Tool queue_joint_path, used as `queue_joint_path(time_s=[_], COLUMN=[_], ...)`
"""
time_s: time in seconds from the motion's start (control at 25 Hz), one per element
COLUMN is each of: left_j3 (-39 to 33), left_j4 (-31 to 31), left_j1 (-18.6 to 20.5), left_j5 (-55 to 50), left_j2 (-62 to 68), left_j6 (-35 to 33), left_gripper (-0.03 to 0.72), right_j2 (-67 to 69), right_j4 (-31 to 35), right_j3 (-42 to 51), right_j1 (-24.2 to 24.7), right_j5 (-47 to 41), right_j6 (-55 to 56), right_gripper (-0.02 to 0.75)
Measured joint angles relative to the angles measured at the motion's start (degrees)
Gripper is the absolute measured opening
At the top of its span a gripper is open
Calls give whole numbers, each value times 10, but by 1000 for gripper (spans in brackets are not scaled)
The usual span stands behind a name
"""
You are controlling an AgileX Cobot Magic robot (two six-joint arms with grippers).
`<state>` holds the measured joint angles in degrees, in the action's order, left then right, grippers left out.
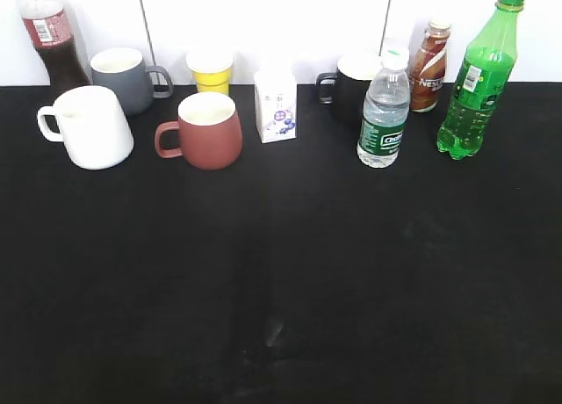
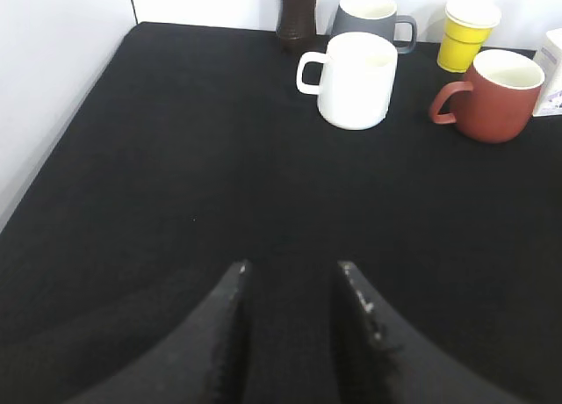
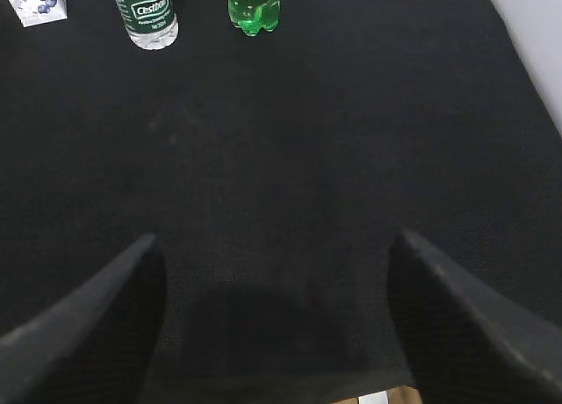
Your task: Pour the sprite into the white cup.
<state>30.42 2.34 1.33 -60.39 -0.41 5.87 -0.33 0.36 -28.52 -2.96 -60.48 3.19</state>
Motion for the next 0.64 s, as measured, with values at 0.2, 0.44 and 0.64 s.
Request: queue_joint_path(time_s=[0.2, 0.44, 0.64], left_j3=[0, 0, 0], left_j4=[0, 0, 0], left_j1=[0, 0, 0], left_j5=[0, 0, 0], left_j2=[0, 0, 0], left_j6=[0, 0, 0], left_gripper=[239, 239, 239], right_j2=[0, 0, 0], right_j4=[0, 0, 1], right_j3=[0, 0, 0], right_j1=[0, 0, 0], right_j5=[0, 0, 0], right_j6=[0, 0, 0], right_gripper=[589, 589, 589])
